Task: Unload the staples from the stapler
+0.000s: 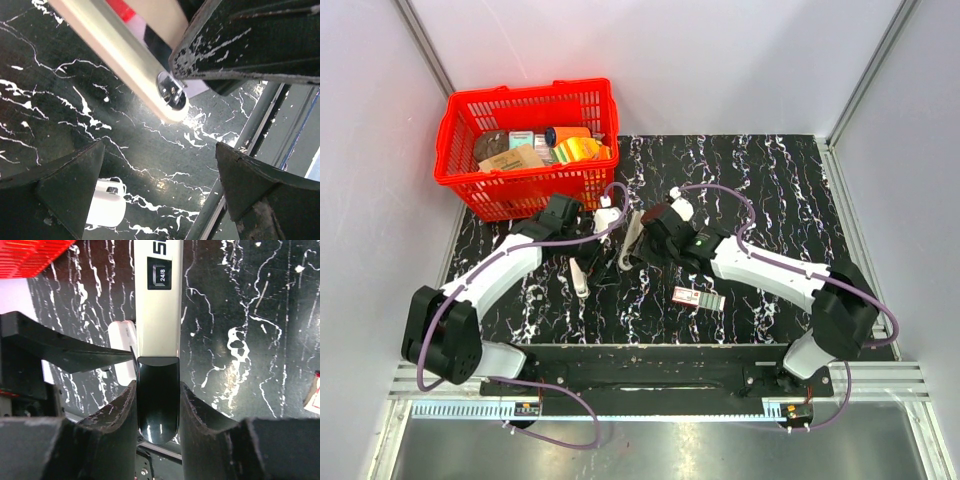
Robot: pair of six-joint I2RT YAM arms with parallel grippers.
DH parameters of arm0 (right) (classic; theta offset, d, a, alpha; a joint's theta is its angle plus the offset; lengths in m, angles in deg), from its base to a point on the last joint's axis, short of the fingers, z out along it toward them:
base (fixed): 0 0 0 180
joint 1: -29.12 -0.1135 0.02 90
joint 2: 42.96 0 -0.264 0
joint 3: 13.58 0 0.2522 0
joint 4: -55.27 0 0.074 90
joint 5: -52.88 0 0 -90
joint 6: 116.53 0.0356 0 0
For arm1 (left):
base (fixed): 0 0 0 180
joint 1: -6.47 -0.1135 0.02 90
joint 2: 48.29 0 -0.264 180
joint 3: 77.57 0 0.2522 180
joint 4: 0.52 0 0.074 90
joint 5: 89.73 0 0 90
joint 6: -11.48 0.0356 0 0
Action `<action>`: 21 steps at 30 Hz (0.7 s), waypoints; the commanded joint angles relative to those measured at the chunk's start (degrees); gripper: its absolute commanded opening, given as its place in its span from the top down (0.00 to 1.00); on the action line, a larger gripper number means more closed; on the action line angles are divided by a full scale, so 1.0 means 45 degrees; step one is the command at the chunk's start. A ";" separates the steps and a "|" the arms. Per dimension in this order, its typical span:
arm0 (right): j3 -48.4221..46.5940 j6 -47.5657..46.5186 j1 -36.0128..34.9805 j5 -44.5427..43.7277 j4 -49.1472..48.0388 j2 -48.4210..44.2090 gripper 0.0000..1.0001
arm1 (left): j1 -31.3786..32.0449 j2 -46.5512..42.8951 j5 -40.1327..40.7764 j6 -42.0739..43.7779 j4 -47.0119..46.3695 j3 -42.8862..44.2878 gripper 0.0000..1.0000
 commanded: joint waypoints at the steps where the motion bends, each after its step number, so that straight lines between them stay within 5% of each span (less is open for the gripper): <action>1: -0.0045 0.0632 0.0024 0.0128 -0.2109 -0.0814 1.00 | 0.0025 0.0225 -0.1197 0.0122 -0.1041 0.0665 0.01; 6: 0.0229 0.0963 0.0024 0.0520 -0.2617 -0.0853 1.00 | 0.0005 0.0557 -0.1509 0.0161 -0.1374 0.0822 0.09; 11: 0.0619 0.1237 0.0043 0.0813 -0.3086 -0.1028 1.00 | 0.0005 0.1143 -0.1783 0.0668 -0.1023 0.1154 0.35; 15: 0.0795 0.1374 0.0043 0.1203 -0.3379 -0.1048 1.00 | -0.0014 0.1339 -0.1666 0.0981 -0.1003 0.1193 0.65; 21: 0.1185 0.1063 0.0218 0.1437 -0.3555 -0.1282 1.00 | -0.0014 0.1339 -0.1433 0.1254 -0.0944 0.1174 0.84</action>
